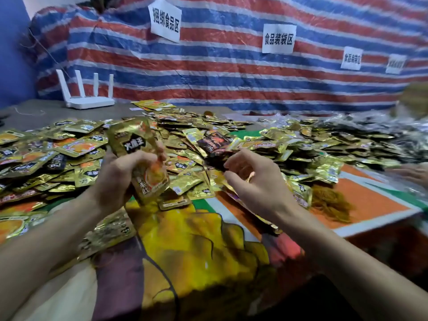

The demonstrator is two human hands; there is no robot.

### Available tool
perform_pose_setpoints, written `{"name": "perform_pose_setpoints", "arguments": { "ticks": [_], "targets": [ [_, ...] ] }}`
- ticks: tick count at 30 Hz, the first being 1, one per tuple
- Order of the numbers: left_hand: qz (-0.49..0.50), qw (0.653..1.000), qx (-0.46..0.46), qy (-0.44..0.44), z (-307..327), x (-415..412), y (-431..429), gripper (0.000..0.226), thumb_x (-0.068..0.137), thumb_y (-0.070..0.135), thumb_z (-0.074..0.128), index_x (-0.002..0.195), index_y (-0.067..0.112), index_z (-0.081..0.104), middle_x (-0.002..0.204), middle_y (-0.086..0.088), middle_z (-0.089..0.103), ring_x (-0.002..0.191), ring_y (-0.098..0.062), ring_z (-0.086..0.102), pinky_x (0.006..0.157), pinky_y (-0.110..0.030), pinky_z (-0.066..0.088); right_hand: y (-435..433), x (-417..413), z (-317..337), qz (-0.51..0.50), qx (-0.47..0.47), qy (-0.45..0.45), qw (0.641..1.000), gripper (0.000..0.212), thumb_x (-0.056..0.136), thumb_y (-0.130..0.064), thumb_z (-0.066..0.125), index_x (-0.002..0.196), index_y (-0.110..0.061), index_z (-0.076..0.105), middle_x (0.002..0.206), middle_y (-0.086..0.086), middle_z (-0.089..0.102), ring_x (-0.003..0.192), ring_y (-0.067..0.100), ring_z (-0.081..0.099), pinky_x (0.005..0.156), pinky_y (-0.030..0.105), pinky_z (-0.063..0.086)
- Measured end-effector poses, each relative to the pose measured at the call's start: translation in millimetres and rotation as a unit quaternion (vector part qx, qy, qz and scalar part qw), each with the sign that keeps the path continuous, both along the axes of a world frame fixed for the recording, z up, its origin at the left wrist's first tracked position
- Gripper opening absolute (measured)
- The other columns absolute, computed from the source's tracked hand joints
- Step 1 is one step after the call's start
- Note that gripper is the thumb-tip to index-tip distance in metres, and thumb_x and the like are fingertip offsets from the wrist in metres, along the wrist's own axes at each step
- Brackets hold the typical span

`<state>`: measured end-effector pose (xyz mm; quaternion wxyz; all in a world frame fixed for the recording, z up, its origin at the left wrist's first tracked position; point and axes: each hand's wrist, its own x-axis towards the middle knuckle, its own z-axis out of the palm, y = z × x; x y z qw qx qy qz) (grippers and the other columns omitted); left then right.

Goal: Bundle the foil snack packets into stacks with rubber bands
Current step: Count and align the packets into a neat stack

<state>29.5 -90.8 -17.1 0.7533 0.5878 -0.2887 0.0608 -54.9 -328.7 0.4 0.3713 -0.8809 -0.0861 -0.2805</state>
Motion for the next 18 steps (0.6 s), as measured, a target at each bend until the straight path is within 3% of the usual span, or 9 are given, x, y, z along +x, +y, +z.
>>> {"name": "perform_pose_setpoints", "arguments": {
  "ticks": [4,8,10,13,18],
  "targets": [
    [-0.02,0.984,-0.088,0.152,7,6,7,0.024,0.092,0.021,0.053,0.085,0.015,0.075,0.093,-0.007,0.073,0.084,-0.022,0.074,0.069,-0.033,0.061,-55,-20,7,-0.168,-0.153,0.045,0.973,0.001,0.087,-0.025,0.068,0.087,-0.024,0.069,0.079,-0.007,0.068,0.073,0.018,0.064,0.066,0.036,0.054],
    [-0.027,0.977,-0.111,0.178,8,9,12,0.046,0.099,0.027,0.046,0.067,0.021,0.079,0.081,0.0,0.073,0.086,-0.025,0.074,0.089,-0.044,0.059,-111,-30,12,-0.316,-0.258,0.179,0.896,0.011,0.077,-0.01,0.066,0.083,-0.019,0.068,0.083,0.005,0.065,0.077,0.03,0.058,0.067,0.037,0.052],
    [-0.029,0.973,-0.133,0.185,7,12,13,0.038,0.098,0.024,0.048,0.074,0.021,0.078,0.08,0.002,0.071,0.083,-0.021,0.071,0.1,-0.047,0.052,-124,-30,7,-0.334,-0.289,0.244,0.863,0.013,0.075,-0.007,0.065,0.08,-0.018,0.069,0.082,0.01,0.067,0.076,0.031,0.061,0.068,0.036,0.054],
    [-0.045,0.97,-0.144,0.19,5,15,16,0.021,0.096,0.02,0.05,0.092,0.018,0.071,0.084,0.001,0.065,0.085,-0.02,0.066,0.109,-0.051,0.044,-129,-26,-4,-0.327,-0.314,0.283,0.845,0.015,0.074,-0.003,0.063,0.08,-0.017,0.068,0.082,0.011,0.065,0.082,0.033,0.067,0.068,0.037,0.057],
    [-0.037,0.976,-0.098,0.191,2,17,18,0.039,0.095,0.022,0.051,0.07,0.023,0.08,0.077,0.0,0.071,0.075,-0.018,0.07,0.095,-0.043,0.053,-136,-19,-9,-0.338,-0.314,0.274,0.843,0.017,0.071,0.001,0.064,0.066,-0.014,0.068,0.063,0.007,0.062,0.066,0.031,0.065,0.055,0.033,0.054]
  ]
}}
